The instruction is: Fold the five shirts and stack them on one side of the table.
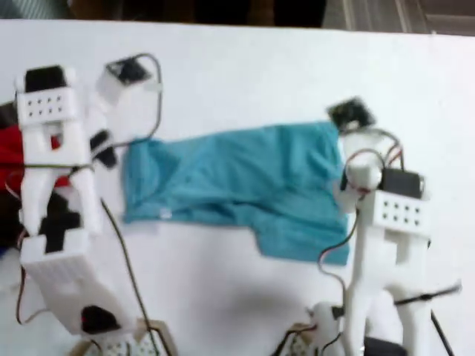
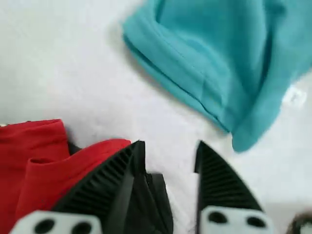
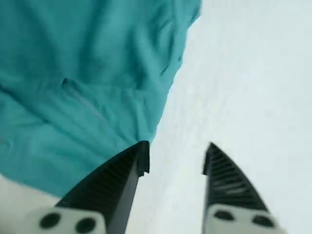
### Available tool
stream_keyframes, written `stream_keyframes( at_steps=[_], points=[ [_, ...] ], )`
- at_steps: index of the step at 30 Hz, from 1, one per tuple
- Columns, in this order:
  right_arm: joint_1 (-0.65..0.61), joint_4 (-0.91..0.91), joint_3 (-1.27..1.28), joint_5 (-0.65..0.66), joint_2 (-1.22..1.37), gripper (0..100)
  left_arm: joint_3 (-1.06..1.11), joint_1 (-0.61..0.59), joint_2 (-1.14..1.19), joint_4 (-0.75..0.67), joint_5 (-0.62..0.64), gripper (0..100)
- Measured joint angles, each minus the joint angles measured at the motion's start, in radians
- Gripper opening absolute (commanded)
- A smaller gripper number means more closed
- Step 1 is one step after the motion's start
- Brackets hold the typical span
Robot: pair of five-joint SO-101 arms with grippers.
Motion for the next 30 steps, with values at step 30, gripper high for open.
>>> stream_keyframes(
  at_steps=[30],
  points=[
    [-0.075,-0.304,-0.657,-0.086,1.089,1.9,-0.264,0.068,0.532,-0.249,0.422,3]
  ],
)
